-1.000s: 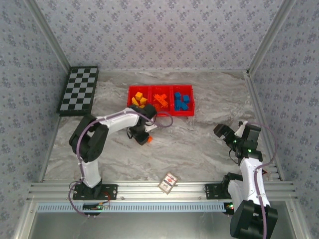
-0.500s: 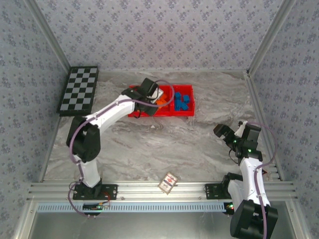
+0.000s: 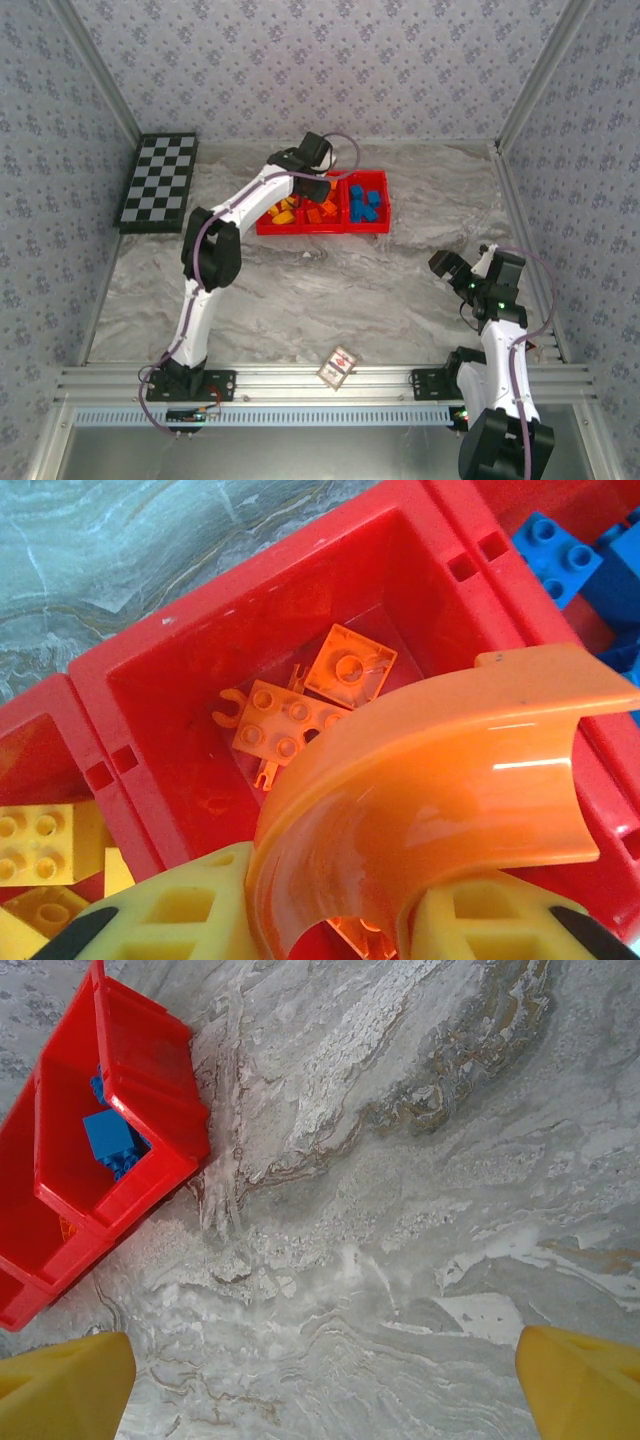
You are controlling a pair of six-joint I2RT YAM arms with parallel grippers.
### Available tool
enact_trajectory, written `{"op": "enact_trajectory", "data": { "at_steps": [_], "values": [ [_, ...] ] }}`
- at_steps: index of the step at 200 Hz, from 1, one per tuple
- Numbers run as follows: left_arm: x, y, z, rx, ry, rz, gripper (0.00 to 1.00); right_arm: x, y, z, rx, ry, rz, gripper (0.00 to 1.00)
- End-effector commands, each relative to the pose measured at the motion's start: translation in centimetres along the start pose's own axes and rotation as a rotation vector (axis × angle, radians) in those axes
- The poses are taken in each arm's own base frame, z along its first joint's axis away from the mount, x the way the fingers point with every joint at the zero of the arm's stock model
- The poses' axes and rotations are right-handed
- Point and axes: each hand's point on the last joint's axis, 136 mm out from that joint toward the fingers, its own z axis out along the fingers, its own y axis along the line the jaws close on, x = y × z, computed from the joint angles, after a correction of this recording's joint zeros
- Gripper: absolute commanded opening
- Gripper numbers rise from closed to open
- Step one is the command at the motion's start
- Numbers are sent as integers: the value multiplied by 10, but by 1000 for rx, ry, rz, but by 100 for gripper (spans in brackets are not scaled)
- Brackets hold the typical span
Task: Sort the legos into containers by color
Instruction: Place the lego in the container.
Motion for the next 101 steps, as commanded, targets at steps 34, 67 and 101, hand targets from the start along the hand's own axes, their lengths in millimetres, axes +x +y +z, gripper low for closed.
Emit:
{"op": "enact_trajectory", "data": {
  "at_steps": [34,67,101],
  "values": [
    [-5,-7,-11,49,-6,-55,52,6,-1,-2,-9,22,10,100],
    [-12,-2,-33,35,-61,-60,61,6,-1,-2,-11,21,12,100],
    [-9,-1,-66,62,-108,-39,100,4,-1,-3,-11,15,13,100]
  ]
}}
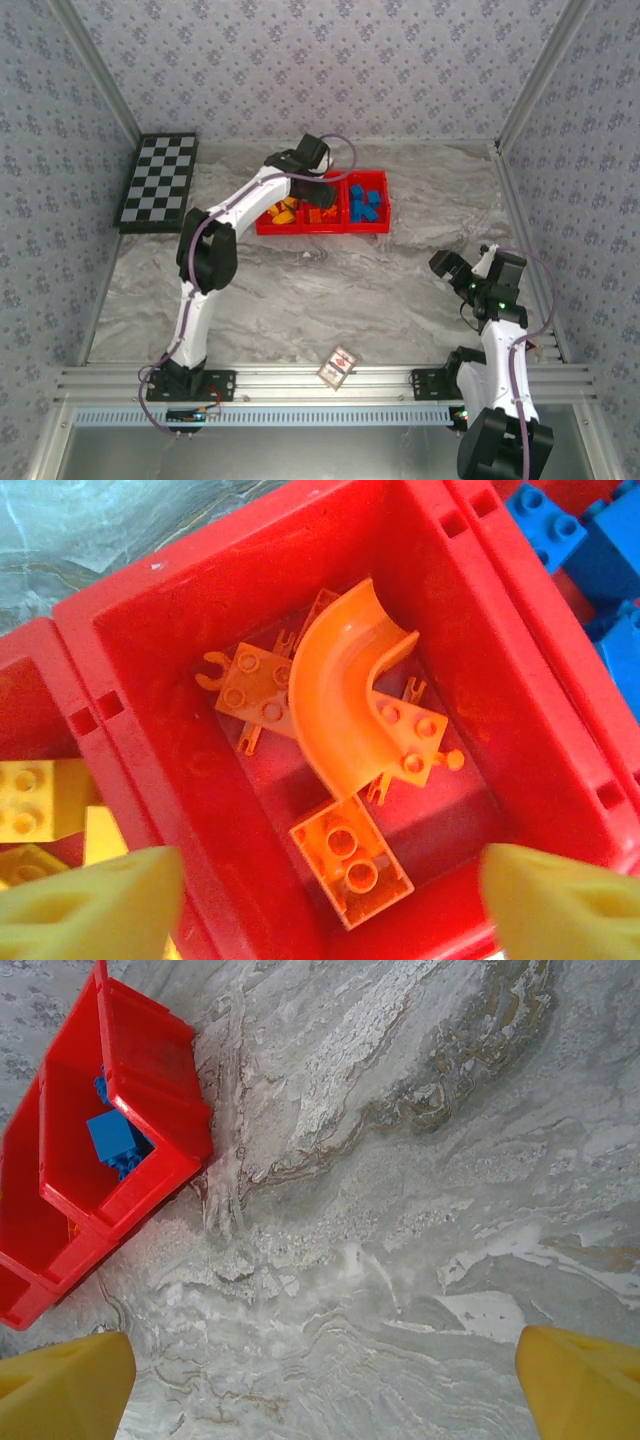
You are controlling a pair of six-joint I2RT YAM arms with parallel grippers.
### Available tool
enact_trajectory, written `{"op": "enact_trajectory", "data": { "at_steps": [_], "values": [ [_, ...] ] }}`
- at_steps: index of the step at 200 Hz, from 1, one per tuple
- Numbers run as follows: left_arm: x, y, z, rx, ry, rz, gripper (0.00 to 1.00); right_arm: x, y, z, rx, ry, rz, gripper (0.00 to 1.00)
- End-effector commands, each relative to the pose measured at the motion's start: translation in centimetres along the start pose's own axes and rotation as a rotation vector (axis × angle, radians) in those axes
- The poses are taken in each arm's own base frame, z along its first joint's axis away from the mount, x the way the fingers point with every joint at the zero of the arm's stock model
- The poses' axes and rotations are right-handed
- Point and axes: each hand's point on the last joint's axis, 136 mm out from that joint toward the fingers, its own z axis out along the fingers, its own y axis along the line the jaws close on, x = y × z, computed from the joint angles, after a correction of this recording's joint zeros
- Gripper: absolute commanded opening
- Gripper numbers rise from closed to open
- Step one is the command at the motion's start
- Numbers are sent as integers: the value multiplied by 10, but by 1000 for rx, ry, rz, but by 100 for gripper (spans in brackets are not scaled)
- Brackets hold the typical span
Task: Sort the legos into containers by color
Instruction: Place the lego in the container, then reset both arms
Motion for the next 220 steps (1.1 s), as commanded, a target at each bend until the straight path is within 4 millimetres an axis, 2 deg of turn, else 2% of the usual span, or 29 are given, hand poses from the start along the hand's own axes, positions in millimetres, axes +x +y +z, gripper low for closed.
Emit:
{"op": "enact_trajectory", "data": {
  "at_steps": [1,16,23,46,58,84,96,114,133,168,180,201,220],
  "values": [
    [-19,-1,-54,35,-115,3,100,4,-1,-2,-2,12,4,100],
    [-13,1,-70,39,-158,12,100,4,-2,-3,3,13,5,100],
    [-12,4,-83,38,-194,10,100,4,-2,-3,4,12,4,100],
    [7,17,-116,22,-328,-14,100,2,-3,-3,13,1,4,100],
    [8,28,-144,12,-460,-48,100,0,-4,-4,18,-5,2,100],
    [41,65,-183,-56,-693,-139,100,-4,-2,-5,18,-14,-5,100],
    [62,79,-191,-48,-734,-171,100,-5,2,-6,3,-14,-3,100],
    [90,101,-196,-75,-759,-220,100,-13,14,-9,-39,-28,1,100],
    [117,134,-198,-162,-803,-301,100,-28,27,-13,-80,-74,-27,100],
    [177,190,-195,-410,-854,-461,100,-55,23,-9,-23,-264,-234,100],
    [190,195,-189,-426,-856,-506,100,-59,14,-6,20,-321,-271,100],
    [200,194,-176,-432,-832,-478,100,-72,-7,-7,191,-400,-351,100],
    [204,201,-176,-478,-813,-463,100,-85,-20,-7,307,-498,-426,100]
  ]
}}
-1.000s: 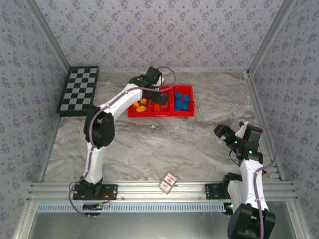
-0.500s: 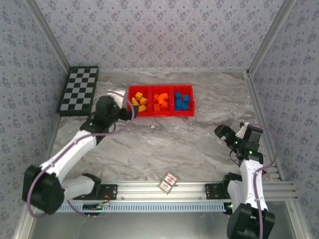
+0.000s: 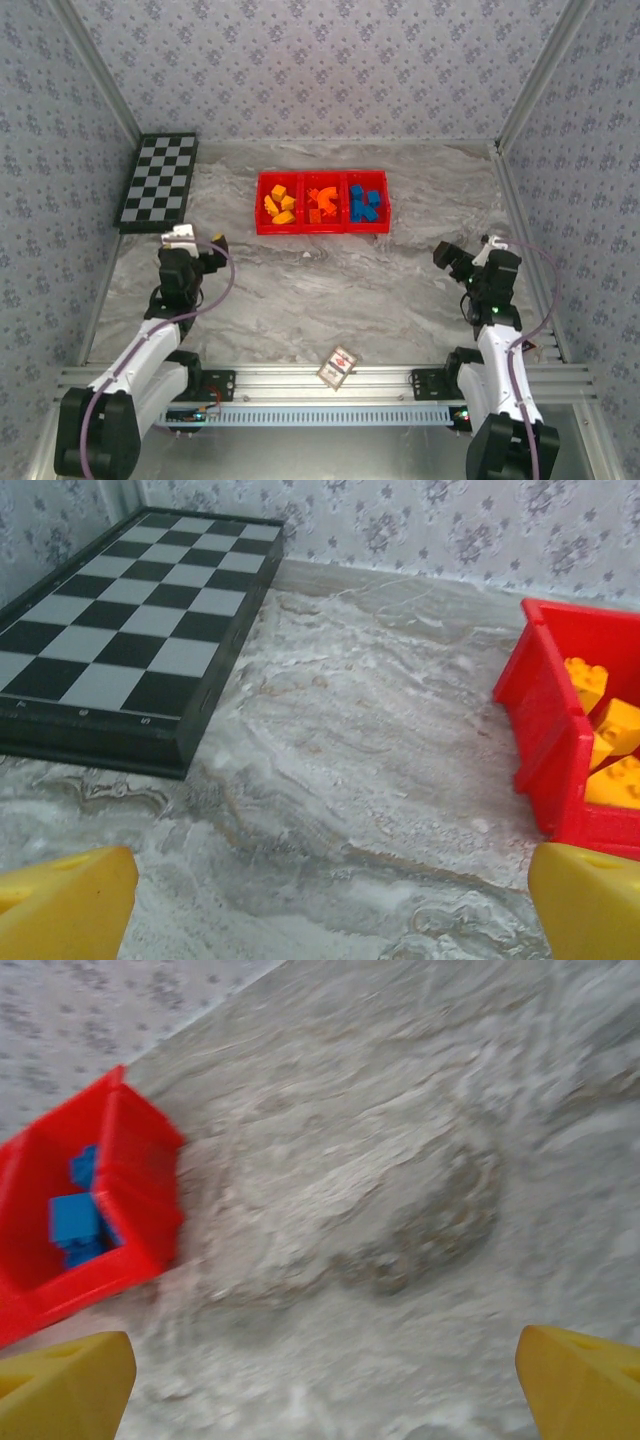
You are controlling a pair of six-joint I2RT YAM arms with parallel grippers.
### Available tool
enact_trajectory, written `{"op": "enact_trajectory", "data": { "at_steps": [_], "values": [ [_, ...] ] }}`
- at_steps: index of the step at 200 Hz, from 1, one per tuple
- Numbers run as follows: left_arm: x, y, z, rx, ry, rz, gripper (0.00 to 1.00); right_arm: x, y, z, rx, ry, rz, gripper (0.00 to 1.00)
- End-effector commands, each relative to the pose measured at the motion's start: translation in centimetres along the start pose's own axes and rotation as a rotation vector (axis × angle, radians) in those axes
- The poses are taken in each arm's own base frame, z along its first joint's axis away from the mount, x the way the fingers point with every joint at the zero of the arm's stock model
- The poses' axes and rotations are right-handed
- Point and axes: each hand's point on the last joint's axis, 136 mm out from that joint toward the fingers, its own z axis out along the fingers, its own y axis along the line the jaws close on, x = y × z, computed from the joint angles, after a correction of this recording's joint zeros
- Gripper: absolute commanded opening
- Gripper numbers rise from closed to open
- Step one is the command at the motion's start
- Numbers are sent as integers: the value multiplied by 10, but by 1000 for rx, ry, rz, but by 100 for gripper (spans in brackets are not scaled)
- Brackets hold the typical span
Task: Sort the legos into containers by color
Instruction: Reset both arms
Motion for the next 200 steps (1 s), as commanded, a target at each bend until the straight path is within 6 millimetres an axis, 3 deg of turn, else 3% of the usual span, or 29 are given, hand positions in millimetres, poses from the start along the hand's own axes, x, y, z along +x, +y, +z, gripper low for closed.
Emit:
{"op": "enact_trajectory", "data": {
  "at_steps": [1,30,41,60,76,95,109,128,133,143,154,163,175,186,200],
  "values": [
    [-28,6,-1,-32,-114,-3,100,-30,-29,2,209,-187,-164,100],
    [-20,18,3,-89,-100,40,100,-12,-31,28,249,-183,-279,100],
    [-11,25,6,-121,-96,53,100,-6,-15,38,221,-130,-340,99],
    [7,36,12,-159,-78,82,100,-12,14,53,177,-205,-468,100],
    [6,36,14,-151,-84,92,100,-9,40,68,87,-222,-569,100],
    [5,39,18,-142,-102,79,100,10,69,88,-27,-210,-729,100],
    [4,41,24,-127,-102,58,100,1,50,87,124,-257,-663,100],
    [1,44,37,-82,-115,10,100,-1,9,91,64,-258,-447,100],
    [2,43,41,-63,-114,4,100,-10,3,94,70,-289,-407,100],
    [6,41,53,-41,-107,10,100,-9,-7,101,107,-194,-375,99],
    [24,36,71,-9,-68,22,100,-10,4,113,91,-151,-416,100],
    [18,20,83,82,-90,58,100,-7,14,115,88,-157,-468,100],
    [29,12,89,118,67,89,100,-3,11,109,122,-157,-468,100],
    [23,5,94,161,8,92,100,-7,10,106,162,-209,-494,100],
    [26,12,94,125,55,77,100,-10,4,104,215,-208,-481,100]
  ]
}}
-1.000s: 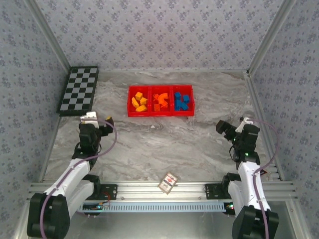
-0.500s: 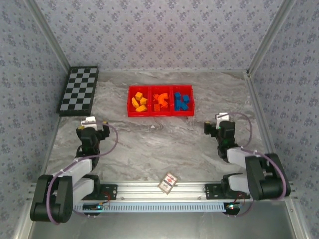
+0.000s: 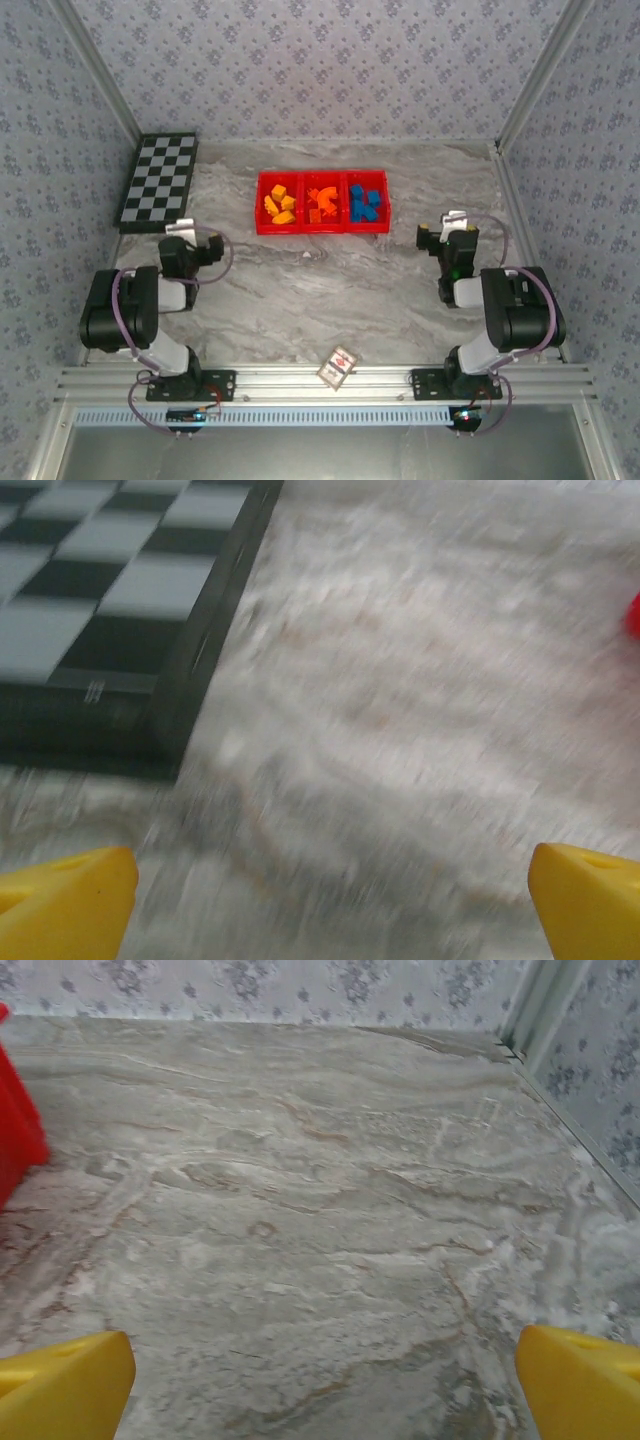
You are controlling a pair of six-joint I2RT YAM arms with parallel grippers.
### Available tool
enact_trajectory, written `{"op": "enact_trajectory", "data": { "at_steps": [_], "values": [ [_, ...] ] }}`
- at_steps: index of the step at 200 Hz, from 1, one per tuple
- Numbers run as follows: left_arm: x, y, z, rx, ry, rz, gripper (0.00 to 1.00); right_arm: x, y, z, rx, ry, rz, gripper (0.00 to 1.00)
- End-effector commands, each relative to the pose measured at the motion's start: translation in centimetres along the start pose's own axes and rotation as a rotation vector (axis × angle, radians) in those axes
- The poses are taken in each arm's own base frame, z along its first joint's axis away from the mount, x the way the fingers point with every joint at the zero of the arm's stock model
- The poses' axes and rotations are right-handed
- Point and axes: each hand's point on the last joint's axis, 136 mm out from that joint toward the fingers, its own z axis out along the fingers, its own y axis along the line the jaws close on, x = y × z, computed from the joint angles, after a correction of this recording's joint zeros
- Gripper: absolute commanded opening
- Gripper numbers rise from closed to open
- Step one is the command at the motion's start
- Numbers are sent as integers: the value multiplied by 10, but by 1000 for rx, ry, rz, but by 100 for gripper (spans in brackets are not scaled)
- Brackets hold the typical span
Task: Sort the legos into containers by color
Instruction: Reset both arms
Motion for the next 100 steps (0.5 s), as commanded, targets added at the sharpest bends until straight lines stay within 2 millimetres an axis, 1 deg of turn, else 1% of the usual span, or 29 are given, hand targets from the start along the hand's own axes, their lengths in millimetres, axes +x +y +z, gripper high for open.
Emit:
{"op": "enact_trajectory", "data": {
  "at_steps": [1,12,19,28,59,100],
  "values": [
    [-21,-13,4,83,-35,16,100,1,-14,-2,104,-1,-9,100],
    [-22,-13,5,83,-43,15,100,1,-14,1,102,6,0,100],
    [-19,-9,6,55,-13,12,100,2,-15,2,93,20,14,100],
    [-20,-4,8,15,-21,4,100,3,-18,4,84,37,30,100],
    [-20,-10,10,16,1,35,100,5,-18,5,70,42,39,100],
    [-19,-11,10,6,-1,44,100,5,-19,6,64,46,44,100]
  ]
}}
